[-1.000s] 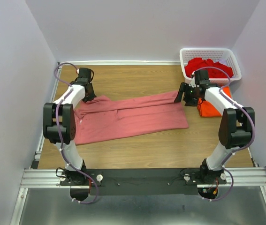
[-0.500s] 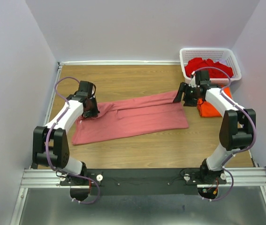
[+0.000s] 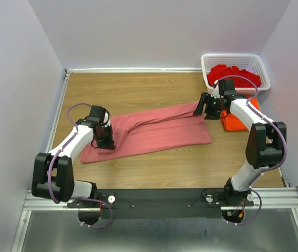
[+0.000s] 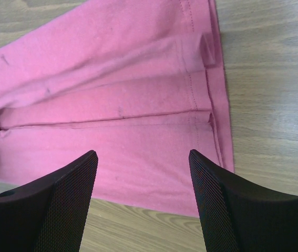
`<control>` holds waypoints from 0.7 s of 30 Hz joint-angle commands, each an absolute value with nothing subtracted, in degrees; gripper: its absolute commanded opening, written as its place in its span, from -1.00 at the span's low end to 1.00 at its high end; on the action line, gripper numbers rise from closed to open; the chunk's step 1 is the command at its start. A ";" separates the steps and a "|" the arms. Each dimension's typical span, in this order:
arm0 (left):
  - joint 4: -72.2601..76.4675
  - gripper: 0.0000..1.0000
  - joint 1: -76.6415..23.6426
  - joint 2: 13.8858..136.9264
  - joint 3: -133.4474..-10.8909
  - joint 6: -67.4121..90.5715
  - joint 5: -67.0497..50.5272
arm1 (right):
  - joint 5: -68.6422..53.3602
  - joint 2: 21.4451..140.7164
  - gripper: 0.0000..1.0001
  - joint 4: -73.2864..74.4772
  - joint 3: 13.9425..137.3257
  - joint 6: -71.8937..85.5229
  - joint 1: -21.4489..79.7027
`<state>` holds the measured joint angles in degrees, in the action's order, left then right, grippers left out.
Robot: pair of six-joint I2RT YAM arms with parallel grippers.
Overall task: Fold and stack the t-shirts
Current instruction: Fold the tshirt
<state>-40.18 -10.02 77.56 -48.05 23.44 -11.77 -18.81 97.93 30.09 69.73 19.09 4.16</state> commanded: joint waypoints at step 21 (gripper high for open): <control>-34.82 0.61 -10.90 73.11 -51.68 23.29 -13.80 | -22.15 100.46 0.56 29.88 70.93 18.72 8.08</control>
<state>-38.46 -10.63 71.44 -49.91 23.86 -16.27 -20.91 99.11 30.09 69.76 19.05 6.81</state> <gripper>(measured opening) 0.803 0.779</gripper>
